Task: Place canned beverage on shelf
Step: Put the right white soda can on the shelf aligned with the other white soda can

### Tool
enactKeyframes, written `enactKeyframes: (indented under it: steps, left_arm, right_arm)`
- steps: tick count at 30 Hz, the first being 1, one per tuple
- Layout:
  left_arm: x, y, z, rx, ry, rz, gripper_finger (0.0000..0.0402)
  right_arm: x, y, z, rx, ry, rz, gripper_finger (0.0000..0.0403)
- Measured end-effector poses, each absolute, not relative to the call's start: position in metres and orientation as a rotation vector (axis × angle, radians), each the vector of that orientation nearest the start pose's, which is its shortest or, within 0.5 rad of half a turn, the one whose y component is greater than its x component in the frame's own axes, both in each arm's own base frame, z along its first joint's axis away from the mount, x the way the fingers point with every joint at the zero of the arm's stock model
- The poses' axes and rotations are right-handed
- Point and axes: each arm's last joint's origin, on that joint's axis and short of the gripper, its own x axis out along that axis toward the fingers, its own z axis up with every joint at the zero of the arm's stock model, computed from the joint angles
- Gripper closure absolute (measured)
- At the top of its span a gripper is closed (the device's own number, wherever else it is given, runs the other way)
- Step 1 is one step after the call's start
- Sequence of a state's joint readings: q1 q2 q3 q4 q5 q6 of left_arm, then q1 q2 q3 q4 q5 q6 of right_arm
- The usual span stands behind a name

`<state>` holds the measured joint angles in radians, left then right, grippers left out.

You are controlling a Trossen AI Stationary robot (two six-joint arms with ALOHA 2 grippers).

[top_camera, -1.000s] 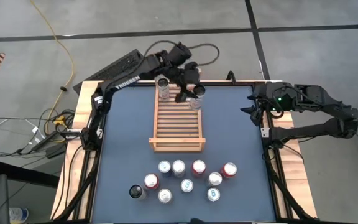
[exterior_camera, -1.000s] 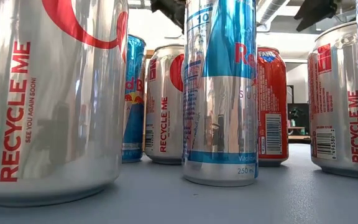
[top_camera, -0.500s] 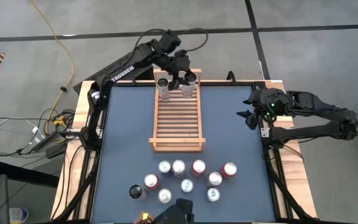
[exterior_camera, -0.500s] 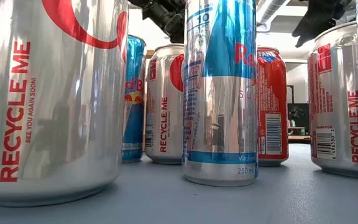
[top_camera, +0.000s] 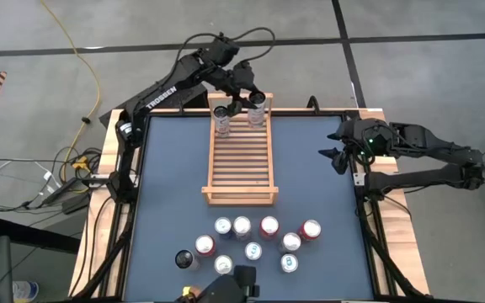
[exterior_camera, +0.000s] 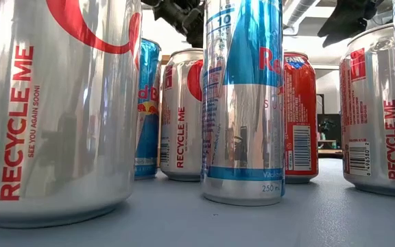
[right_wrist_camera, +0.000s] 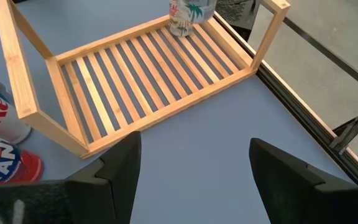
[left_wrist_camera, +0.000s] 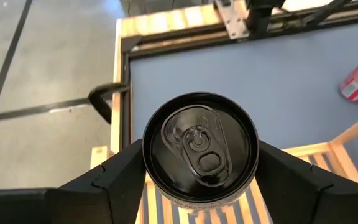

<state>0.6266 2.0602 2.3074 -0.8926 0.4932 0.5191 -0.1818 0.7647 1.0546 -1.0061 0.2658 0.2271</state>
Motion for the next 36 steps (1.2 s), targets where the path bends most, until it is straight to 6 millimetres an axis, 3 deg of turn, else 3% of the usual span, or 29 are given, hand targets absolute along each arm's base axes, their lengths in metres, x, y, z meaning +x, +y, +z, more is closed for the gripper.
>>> enactKeyframes:
  steps: [5,11,15,19,22,27,31,36]
  left_arm:
    - [0.369,0.247,0.405,0.138,0.44,-0.128,0.0152]
    - [0.381,0.232,0.42,0.201,0.376,-0.036,0.0152]
    - [0.356,0.216,0.444,0.229,0.407,-0.003,0.0152]
    - [0.311,0.195,0.493,0.253,0.303,0.027,0.0152]
    - [0.284,0.182,0.507,0.249,0.295,0.055,0.0152]
    - [0.251,0.164,0.483,0.201,0.354,0.128,0.0152]
    - [0.22,0.145,0.459,0.257,0.212,0.237,0.0152]
    - [0.213,0.142,0.41,0.272,0.062,0.316,0.0152]
  right_arm:
    - [0.116,-0.03,0.351,0.172,0.668,-0.528,0.0132]
    - [0.117,-0.031,0.353,0.165,0.641,-0.563,0.0132]
    - [0.117,-0.031,0.353,0.152,0.638,-0.558,0.0132]
    - [0.119,-0.032,0.355,0.144,0.615,-0.555,0.0132]
    - [0.12,-0.032,0.358,0.137,0.588,-0.552,0.0132]
    - [0.121,-0.032,0.359,0.133,0.568,-0.549,0.0132]
    - [0.122,-0.032,0.359,0.134,0.567,-0.544,0.0132]
    - [0.122,-0.032,0.36,0.139,0.562,-0.543,0.0132]
